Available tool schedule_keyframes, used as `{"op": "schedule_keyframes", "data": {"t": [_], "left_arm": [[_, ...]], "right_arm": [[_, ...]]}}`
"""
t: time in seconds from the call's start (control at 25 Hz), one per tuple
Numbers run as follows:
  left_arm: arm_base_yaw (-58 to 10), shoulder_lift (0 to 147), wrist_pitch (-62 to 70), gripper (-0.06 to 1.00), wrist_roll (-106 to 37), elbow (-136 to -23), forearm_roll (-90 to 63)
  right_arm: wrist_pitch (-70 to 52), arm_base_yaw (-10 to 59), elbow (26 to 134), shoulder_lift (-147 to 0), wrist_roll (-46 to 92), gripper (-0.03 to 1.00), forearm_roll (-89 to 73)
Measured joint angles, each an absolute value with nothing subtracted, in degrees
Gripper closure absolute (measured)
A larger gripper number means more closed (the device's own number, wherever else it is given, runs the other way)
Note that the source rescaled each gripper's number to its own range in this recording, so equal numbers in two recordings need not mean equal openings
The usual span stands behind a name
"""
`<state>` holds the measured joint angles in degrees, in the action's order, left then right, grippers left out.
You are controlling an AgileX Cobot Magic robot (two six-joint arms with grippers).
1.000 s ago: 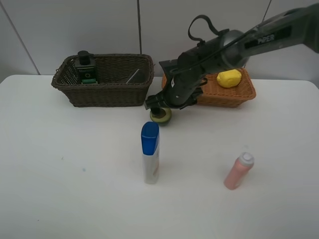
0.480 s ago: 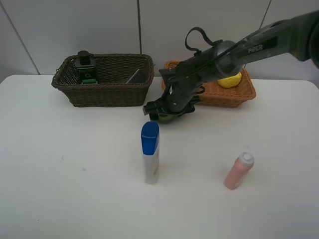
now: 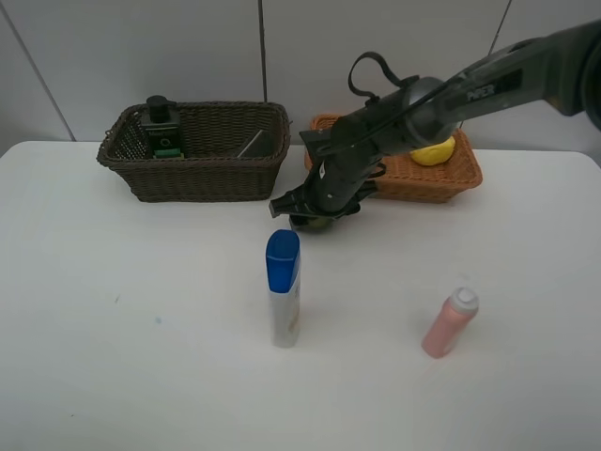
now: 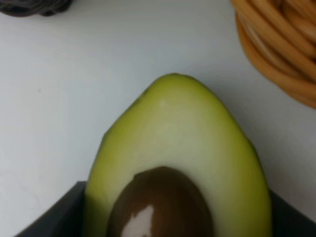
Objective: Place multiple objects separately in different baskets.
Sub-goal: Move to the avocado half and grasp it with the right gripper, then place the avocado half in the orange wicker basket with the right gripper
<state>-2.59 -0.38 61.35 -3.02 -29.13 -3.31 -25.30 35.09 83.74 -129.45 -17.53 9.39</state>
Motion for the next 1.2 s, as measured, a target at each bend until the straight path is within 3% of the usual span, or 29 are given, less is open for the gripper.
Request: {"op": "schedule_keyframes", "data": {"t": [0.56, 1.2], "left_arm": [[-2.6, -0.4, 61.4, -0.05, -3.0, -29.1, -3.3], [-2.6, -0.4, 61.4, -0.05, -3.0, -29.1, -3.3]], "right_arm": [[-30.3, 34.6, 83.7, -111.0, -17.5, 0.41, 10.9], [-28.2, 19.5, 83.7, -115.7, -17.4, 0.41, 14.4]]}}
